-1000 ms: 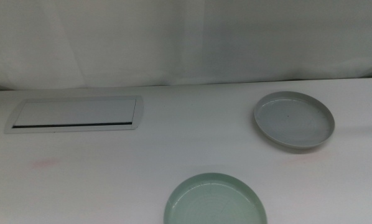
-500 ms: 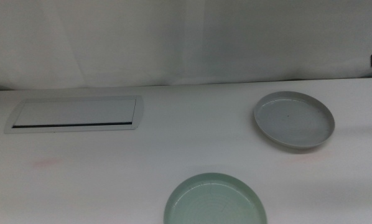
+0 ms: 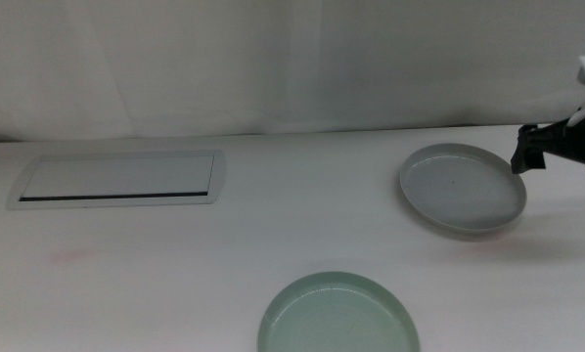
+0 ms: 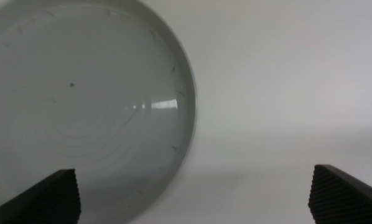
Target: Stack the three bowls on top of each other.
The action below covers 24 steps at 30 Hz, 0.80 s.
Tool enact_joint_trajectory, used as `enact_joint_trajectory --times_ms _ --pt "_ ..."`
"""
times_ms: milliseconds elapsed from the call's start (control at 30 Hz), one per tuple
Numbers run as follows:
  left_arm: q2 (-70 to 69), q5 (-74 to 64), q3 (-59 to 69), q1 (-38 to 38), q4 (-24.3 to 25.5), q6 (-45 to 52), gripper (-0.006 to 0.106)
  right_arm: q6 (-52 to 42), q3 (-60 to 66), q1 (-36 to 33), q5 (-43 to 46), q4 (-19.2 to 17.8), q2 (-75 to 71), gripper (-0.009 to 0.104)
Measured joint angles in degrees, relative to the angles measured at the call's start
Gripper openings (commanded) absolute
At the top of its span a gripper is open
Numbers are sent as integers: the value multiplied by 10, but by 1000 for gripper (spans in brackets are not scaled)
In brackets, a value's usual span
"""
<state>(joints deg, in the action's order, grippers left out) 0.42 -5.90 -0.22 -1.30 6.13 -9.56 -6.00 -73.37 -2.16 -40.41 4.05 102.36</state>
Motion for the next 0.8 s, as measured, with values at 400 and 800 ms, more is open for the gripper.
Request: enact_joint_trajectory --times_ms 400,800 --pt "0 0 0 0 0 0 -1 1 -21 0 32 1 92 103" --pt "0 0 0 0 0 0 -1 1 -65 -2 14 1 163 103"
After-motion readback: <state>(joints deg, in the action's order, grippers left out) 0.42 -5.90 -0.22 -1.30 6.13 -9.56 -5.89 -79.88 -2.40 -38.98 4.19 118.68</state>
